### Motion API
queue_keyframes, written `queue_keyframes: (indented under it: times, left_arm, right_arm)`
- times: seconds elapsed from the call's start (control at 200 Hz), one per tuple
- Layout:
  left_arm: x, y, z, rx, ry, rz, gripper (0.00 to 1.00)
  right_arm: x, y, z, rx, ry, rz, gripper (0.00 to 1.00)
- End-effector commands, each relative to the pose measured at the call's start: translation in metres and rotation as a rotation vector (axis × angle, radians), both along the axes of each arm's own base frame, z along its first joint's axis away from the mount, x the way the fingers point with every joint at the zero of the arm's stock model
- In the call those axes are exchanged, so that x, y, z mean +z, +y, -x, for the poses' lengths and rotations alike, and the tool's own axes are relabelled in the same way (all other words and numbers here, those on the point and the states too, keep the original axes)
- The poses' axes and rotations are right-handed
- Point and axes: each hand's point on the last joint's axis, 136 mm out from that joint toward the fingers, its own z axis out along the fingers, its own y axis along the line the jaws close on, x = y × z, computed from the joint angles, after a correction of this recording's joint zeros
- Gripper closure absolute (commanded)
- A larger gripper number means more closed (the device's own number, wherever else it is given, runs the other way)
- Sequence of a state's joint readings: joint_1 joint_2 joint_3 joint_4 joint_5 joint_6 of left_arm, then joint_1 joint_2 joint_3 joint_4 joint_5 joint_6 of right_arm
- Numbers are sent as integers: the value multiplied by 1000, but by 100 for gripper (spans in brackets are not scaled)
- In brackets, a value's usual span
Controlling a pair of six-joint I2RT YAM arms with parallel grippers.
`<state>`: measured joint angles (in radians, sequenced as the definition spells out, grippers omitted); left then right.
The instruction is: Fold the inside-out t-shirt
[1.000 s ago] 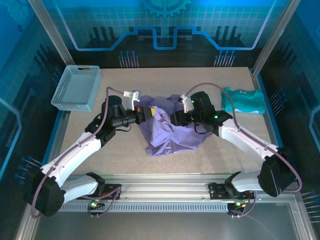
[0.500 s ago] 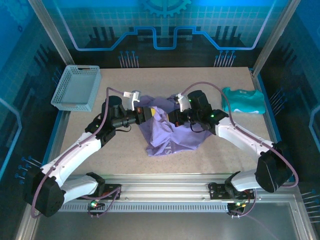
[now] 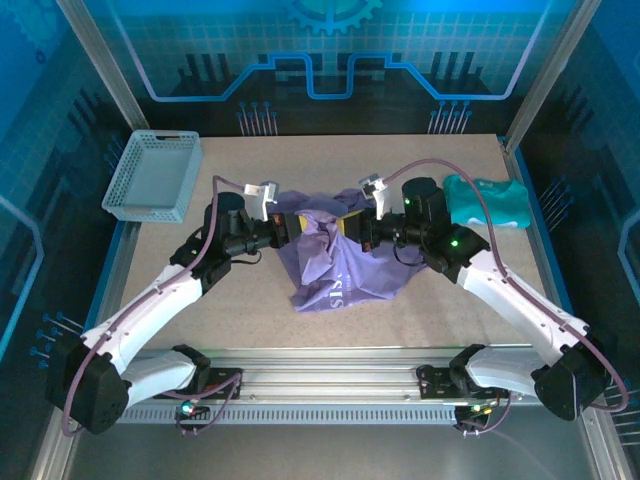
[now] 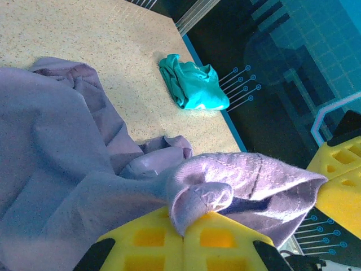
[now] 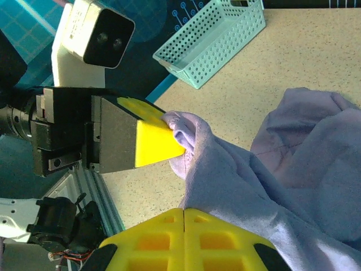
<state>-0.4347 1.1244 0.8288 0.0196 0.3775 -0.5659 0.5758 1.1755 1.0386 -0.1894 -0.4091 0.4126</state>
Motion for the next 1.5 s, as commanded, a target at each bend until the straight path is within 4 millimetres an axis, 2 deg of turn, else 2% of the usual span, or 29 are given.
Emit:
queue_keyframes:
  times: [0.0,0.1,0.225,0.33,0.405,0.485,0.57,0.64,0.78,0.905,1.0,1.06,1.301,1.496]
  left_arm:
    - [-9,3,-6,14,9,-41,97]
    - [-24,11,-9,57,60,-92,91]
    - [-40,24,-10,119,102,-170,91]
    - [-40,28,-6,125,92,-177,100]
    - [-29,25,1,97,47,-139,100]
    - [-6,17,13,26,-38,-69,100]
    - [22,5,28,-75,-125,12,100]
    - [37,-3,38,-142,-164,61,100]
    - [44,-8,42,-184,-178,96,100]
    - [44,-8,41,-183,-179,96,100]
    - [47,-11,41,-199,-179,108,100]
    - [47,-13,40,-204,-167,113,100]
    - [45,-15,36,-199,-145,118,100]
    - [42,-14,34,-188,-137,105,100]
  right_arm:
    - [15,8,2,21,-22,-57,100]
    - [5,9,-1,20,-9,-40,100]
    - [-8,9,-2,31,-8,-26,100]
    - [-22,6,-4,32,-2,-2,100]
    - [-36,0,-7,11,14,43,100]
    - [-47,-7,-8,-1,31,63,100]
    - [-54,-10,-7,11,40,67,100]
    - [-56,-7,-3,49,42,59,100]
    - [-56,-2,5,109,38,48,100]
    - [-72,-16,-3,20,69,152,100]
    - [-87,-35,-12,-100,92,285,89]
    - [-88,-39,-10,-133,75,334,80]
    - [-79,-25,14,-130,-95,406,59]
    - [-71,-26,17,-137,-172,432,52]
